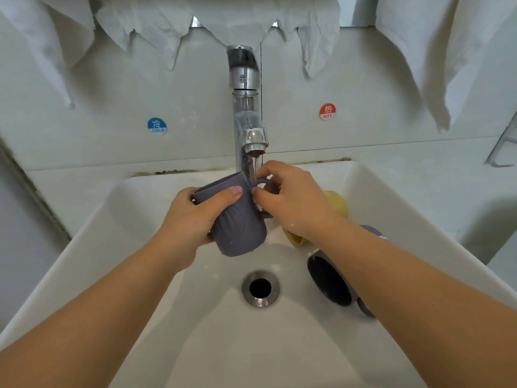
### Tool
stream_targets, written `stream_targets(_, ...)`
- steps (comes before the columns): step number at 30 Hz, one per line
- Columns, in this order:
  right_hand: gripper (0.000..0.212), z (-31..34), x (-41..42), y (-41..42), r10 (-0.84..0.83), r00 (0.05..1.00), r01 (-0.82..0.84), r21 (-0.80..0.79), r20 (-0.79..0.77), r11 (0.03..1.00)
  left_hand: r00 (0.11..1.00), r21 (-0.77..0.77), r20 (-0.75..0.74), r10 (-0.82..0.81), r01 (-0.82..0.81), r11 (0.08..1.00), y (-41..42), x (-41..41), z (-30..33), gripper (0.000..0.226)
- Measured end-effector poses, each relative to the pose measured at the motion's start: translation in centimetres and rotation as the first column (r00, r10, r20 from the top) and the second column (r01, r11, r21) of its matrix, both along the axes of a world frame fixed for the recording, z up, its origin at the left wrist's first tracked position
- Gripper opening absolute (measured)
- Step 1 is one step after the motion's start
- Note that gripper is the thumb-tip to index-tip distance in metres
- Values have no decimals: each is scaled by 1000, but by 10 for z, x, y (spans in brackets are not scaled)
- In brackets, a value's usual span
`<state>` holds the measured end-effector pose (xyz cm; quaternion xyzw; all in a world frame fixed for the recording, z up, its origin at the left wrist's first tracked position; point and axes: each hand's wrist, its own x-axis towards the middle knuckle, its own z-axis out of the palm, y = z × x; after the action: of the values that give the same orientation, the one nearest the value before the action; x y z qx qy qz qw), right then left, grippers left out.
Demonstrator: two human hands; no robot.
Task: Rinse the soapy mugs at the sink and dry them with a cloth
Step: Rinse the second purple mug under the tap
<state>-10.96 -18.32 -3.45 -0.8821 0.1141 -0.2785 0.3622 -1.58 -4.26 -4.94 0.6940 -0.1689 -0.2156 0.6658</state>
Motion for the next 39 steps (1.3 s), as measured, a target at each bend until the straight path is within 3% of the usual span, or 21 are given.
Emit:
stream_targets(2,7,1,-1,-1,-17,1000,16,-49,-6,999,999,10,27,-18,18,1000,0,1,1,96)
stream_targets(7,15,-3,2,2,-100,995,100,-16,5,995,992,13,129,2,-4,1000,-5,-3,3,90)
stream_targets(12,9,-4,4,3,-85,996,85,15,-2,996,998,0,59,26,-26,1000,-7,2,4,62)
stream_targets(19,8,-2,8,3,-74,997,74,15,22,997,1000,-37,17,18,-18,999,-7,2,8,52)
stream_targets(27,18,-2,11,4,-131,991,131,10,5,991,996,-16,82,41,-39,999,-10,-1,5,57)
stream_targets(31,21,-5,11,8,-183,983,182,33,2,983,989,-13,130,68,-67,998,-11,-3,5,46)
stream_targets(36,13,-5,10,13,-70,997,69,88,9,994,1000,-15,1,27,-27,1000,-5,2,7,52)
stream_targets(39,17,-6,11,10,-156,988,156,-4,-10,988,1000,4,19,-3,3,1000,-10,-3,5,63)
